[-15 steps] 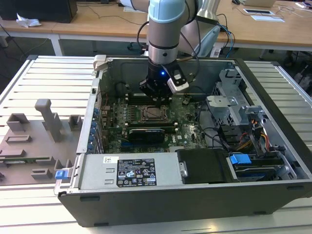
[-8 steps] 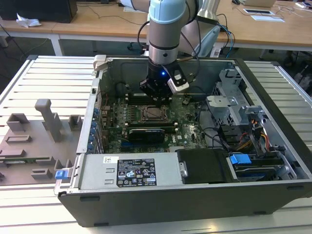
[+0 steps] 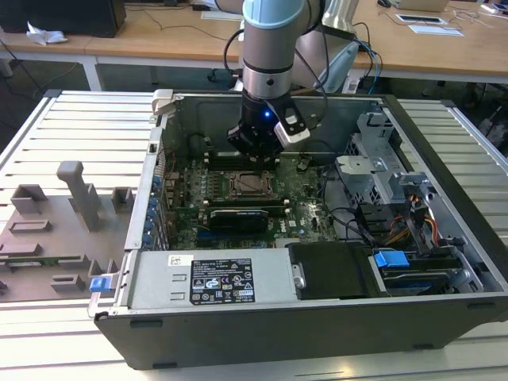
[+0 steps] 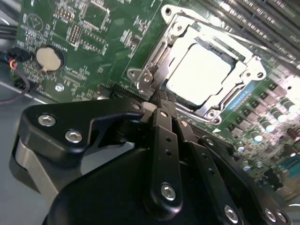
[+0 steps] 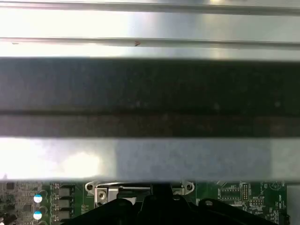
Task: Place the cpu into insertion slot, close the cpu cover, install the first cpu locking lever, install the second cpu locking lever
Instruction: 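Install the first cpu locking lever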
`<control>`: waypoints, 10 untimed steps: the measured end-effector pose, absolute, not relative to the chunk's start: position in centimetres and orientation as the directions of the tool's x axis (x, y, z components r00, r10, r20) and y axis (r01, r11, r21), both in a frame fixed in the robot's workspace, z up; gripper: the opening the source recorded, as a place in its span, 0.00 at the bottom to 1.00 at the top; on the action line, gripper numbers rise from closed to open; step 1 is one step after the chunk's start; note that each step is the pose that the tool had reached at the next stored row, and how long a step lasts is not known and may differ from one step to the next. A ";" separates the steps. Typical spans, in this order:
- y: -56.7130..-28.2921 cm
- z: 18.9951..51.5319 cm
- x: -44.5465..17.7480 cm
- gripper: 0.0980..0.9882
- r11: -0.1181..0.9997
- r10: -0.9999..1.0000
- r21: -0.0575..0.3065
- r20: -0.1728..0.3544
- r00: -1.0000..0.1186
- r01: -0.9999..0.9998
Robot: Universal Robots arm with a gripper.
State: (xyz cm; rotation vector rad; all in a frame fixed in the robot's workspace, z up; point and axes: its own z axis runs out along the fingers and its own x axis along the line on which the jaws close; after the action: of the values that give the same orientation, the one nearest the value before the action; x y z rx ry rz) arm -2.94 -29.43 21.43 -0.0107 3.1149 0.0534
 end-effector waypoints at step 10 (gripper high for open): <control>-32.2 21.4 -2.9 0.01 0.999 -0.007 0.032 -0.026 -1.000 -0.008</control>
State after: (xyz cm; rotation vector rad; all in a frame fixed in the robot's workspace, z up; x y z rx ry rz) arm -2.94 -32.16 21.42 -0.0110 3.1149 0.0497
